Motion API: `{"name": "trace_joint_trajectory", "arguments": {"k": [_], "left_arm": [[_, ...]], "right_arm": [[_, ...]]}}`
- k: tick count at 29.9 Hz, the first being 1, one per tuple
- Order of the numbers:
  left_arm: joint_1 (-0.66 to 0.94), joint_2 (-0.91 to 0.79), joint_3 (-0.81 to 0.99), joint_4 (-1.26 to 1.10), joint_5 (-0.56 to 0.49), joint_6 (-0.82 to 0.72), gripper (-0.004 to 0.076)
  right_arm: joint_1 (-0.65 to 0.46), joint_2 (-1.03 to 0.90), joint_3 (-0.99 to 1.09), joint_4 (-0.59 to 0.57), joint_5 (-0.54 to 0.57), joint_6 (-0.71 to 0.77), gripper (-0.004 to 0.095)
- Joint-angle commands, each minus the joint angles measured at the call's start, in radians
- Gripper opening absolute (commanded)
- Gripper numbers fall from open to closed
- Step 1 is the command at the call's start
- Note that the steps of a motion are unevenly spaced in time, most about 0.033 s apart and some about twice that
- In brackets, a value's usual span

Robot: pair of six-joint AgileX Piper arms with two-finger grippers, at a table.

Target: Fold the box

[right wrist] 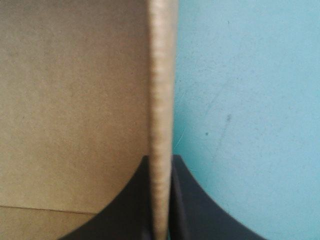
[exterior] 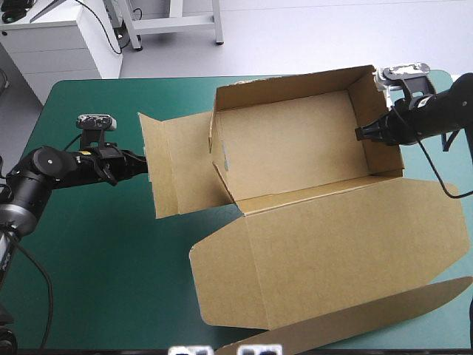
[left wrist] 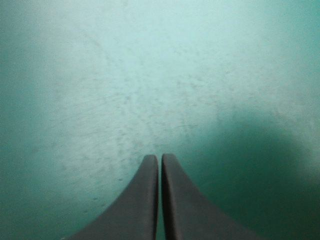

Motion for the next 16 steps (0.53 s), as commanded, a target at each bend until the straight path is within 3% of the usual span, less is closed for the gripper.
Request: {"name": "trace_joint_trajectory", "arguments": {"k": [1,10,16], "left_arm": [[-0.003,-0.029,-0.018,-0.241,0.026,0.129,0.0006],[-0.005,-0.029,-0.018,-0.576,0.265,0.385,0.0006],[-0.063,-0.029,-0.018,-0.588,0.297,0.389,0.0006]], "right_arm": [[-0.011,-0.042,-0.032,0.034,-0.005,0.001,-0.0020],[-0.011,-0.039,-0.032,0.034,-0.028,0.001,-0.0020],[-0.011,-0.039,-0.032,0.034,-0.036,0.001,-0.0020]]}}
